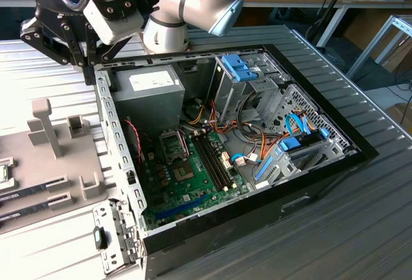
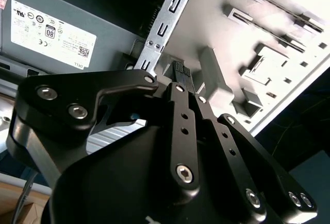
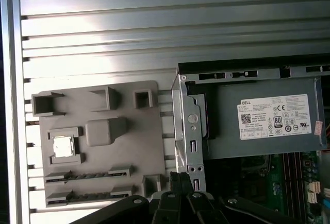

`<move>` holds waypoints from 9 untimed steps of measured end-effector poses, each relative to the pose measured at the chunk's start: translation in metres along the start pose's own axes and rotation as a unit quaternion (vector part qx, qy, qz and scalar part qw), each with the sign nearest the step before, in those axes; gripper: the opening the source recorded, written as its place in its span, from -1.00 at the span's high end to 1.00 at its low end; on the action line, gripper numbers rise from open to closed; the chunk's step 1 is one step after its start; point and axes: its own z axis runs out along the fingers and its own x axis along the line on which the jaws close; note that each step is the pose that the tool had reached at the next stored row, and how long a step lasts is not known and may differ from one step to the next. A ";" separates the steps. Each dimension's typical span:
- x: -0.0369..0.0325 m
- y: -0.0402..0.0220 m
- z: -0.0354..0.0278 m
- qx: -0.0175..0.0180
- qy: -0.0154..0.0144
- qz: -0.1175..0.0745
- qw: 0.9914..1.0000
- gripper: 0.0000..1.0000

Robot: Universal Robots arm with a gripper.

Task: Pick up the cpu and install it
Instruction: 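Reach for the cpu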

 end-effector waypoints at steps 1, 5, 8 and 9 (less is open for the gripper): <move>0.0005 0.0000 0.0000 0.000 0.000 0.000 1.000 0.79; 0.0029 -0.0002 0.0000 0.000 0.000 0.000 1.000 0.79; 0.0043 -0.0003 -0.0001 0.000 0.000 0.000 1.000 0.79; 0.0048 -0.0003 -0.0001 0.000 0.000 0.000 1.000 0.79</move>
